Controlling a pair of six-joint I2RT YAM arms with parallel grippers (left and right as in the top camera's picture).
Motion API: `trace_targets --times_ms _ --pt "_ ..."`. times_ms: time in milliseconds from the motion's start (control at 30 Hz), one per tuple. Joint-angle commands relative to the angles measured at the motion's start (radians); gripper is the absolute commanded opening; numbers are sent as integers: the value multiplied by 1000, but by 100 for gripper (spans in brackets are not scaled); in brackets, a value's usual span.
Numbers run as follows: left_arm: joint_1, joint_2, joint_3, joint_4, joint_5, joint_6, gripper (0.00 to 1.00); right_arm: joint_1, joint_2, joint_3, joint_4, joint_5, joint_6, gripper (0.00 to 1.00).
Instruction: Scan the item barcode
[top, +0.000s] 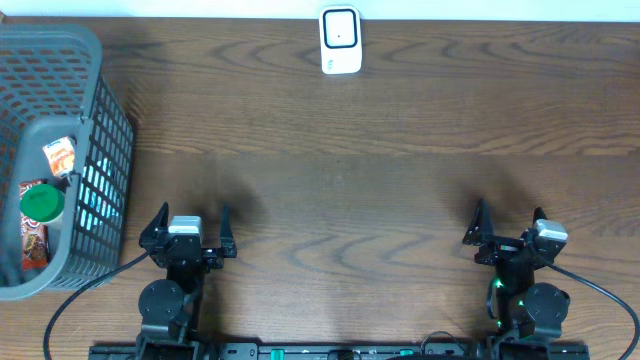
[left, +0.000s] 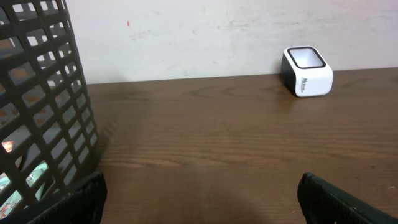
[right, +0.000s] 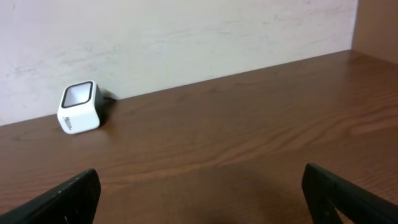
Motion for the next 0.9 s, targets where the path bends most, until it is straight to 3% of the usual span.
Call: trace_targets --times_ms 0,233,400,733,867 --pt "5 -5 -34 -11 -1 2 98 7 -5 -3 -3 12 10 99" --pt "5 2 -29 -21 -2 -28 98 7 -5 -3 -3 12 10 99" --pt "5 56 34 -114 -2 -40 98 7 -5 -3 -3 12 10 99" --pt "5 363 340 -246 0 -62 98 7 -5 -3 -3 12 10 99" --pt "5 467 418 -266 207 -62 98 7 -5 -3 -3 12 10 99"
